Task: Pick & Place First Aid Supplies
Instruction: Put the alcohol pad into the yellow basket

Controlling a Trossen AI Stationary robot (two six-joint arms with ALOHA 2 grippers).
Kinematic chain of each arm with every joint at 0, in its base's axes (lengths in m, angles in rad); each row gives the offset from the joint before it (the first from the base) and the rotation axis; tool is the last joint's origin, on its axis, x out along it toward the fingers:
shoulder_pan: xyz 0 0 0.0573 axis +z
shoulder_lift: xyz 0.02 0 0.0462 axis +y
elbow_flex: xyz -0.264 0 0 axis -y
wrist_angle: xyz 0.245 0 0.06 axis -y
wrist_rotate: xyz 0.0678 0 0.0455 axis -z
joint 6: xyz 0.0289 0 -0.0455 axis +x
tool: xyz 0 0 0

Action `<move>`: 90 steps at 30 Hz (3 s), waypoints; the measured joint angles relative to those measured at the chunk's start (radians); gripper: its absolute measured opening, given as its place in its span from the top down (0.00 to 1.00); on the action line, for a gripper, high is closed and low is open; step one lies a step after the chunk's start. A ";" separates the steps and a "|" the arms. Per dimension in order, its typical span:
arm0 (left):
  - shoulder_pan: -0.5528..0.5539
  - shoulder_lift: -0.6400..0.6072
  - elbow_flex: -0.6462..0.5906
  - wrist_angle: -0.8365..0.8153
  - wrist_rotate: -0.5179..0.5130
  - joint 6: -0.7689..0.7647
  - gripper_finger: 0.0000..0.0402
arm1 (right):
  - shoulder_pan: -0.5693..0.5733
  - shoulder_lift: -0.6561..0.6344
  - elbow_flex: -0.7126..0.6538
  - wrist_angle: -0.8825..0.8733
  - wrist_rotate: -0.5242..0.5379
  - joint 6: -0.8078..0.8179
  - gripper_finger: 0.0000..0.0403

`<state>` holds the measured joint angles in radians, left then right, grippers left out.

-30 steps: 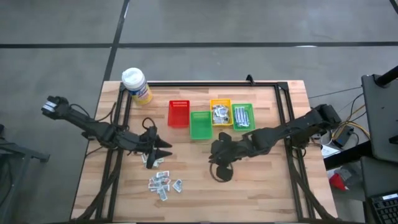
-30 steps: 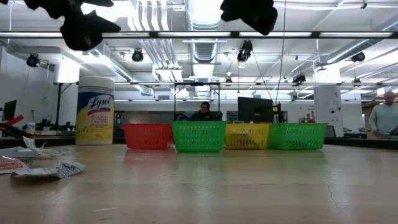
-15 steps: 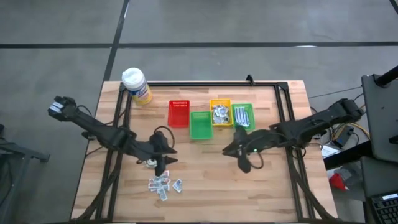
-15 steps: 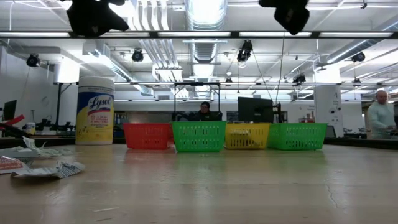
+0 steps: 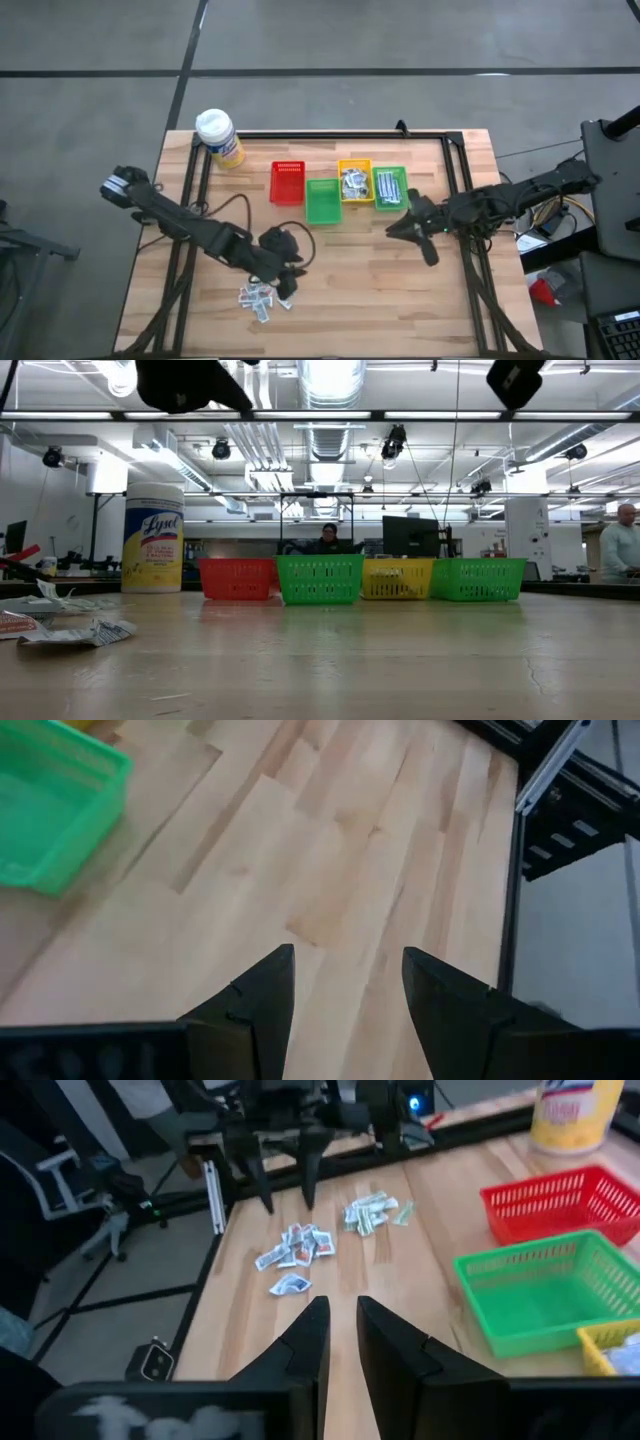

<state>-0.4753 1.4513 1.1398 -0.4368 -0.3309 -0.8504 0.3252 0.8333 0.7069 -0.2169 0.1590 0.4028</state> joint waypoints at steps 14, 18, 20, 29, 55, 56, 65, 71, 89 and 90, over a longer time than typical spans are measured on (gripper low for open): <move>-0.019 0.261 0.294 -0.324 0.096 -0.164 0.55 | 0.000 -0.311 -0.177 -0.002 -0.001 -0.019 0.87; -0.019 0.301 0.309 -0.349 0.168 -0.205 0.55 | 0.000 -0.377 -0.229 0.042 -0.001 -0.020 0.87; -0.022 0.319 0.308 -0.350 0.203 -0.234 0.55 | 0.000 -0.407 -0.252 0.049 -0.001 -0.017 0.87; -0.046 0.369 0.305 -0.387 0.247 -0.328 0.55 | 0.000 -0.460 -0.307 0.050 -0.001 0.009 0.87; -0.049 0.452 0.254 -0.390 0.348 -0.813 0.55 | 0.000 -0.459 -0.309 0.048 -0.001 0.005 0.87; -0.049 0.452 0.249 -0.380 0.348 -0.820 0.55 | 0.000 -0.459 -0.309 0.048 -0.001 0.005 0.87; -0.036 0.453 0.244 -0.351 0.339 -0.826 0.55 | 0.000 -0.459 -0.309 0.048 -0.001 0.005 0.87; -0.028 0.453 0.244 -0.336 0.339 -0.826 0.55 | 0.000 -0.459 -0.309 0.048 -0.001 0.006 0.87; -0.017 0.544 0.246 -0.289 0.426 -0.850 0.55 | 0.000 -0.459 -0.309 0.041 0.000 0.008 0.87; -0.017 0.544 0.246 -0.288 0.427 -0.847 0.56 | 0.000 -0.459 -0.309 0.040 0.000 0.008 0.87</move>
<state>-0.4919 1.9955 1.3857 -0.7247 0.0959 -1.6969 0.3251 0.3744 0.3977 -0.1764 0.1585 0.4110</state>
